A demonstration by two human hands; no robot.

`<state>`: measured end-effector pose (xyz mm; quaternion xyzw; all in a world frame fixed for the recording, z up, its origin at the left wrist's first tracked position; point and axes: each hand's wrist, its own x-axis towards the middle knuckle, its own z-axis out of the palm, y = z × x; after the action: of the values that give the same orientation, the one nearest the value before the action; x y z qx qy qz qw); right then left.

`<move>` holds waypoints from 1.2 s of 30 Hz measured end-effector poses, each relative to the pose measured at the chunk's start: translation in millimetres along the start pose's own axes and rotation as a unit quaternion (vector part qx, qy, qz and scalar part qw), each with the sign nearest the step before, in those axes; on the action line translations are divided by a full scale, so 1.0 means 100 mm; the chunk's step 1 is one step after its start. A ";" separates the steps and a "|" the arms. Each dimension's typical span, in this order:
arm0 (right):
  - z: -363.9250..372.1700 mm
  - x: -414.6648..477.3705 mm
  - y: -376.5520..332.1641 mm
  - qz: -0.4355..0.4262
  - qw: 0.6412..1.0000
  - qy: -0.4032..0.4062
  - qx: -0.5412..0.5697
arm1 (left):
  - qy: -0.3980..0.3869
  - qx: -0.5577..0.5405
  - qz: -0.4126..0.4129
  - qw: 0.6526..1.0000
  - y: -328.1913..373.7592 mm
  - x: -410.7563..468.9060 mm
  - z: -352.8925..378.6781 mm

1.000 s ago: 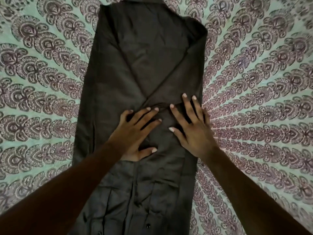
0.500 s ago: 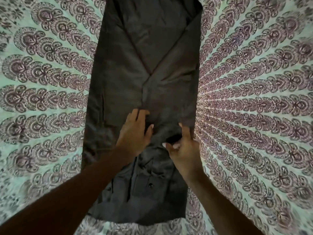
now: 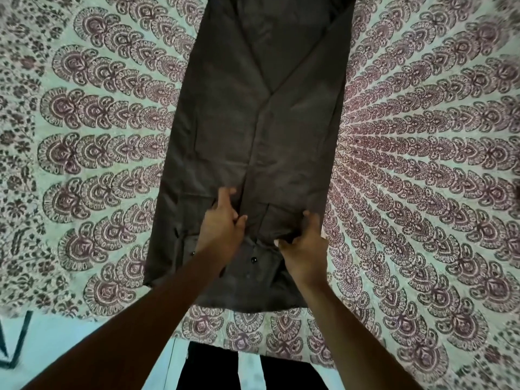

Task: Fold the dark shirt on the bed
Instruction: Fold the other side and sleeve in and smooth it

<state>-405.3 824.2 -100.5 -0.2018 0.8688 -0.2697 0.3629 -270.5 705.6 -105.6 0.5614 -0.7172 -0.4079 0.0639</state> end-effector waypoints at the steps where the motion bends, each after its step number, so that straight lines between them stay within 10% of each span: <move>1: 0.00 -0.02 0.01 0.000 1.000 -0.004 0.007 | -0.001 0.003 0.002 1.000 -0.01 -0.01 0.00; 9: 0.00 -0.09 0.06 -0.020 0.999 -0.028 -0.007 | -0.036 0.096 -0.019 0.995 -0.05 -0.11 -0.05; 17: -0.18 0.49 -0.20 -0.263 0.920 0.060 -0.284 | -0.045 0.319 0.275 0.906 0.27 0.58 -0.19; 22: -0.37 1.24 -0.51 -0.243 0.906 -0.026 -0.346 | -0.107 0.411 0.294 0.856 0.44 1.06 -0.14; 36: -0.65 2.28 -1.06 -0.336 0.861 -0.008 -0.383 | -0.031 0.363 0.303 0.880 0.65 2.01 0.14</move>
<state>-586.0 638.3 -115.7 -0.6067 0.7800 -0.0200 0.1518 -399.8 543.3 -145.7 0.2874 -0.9519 -0.0963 -0.0460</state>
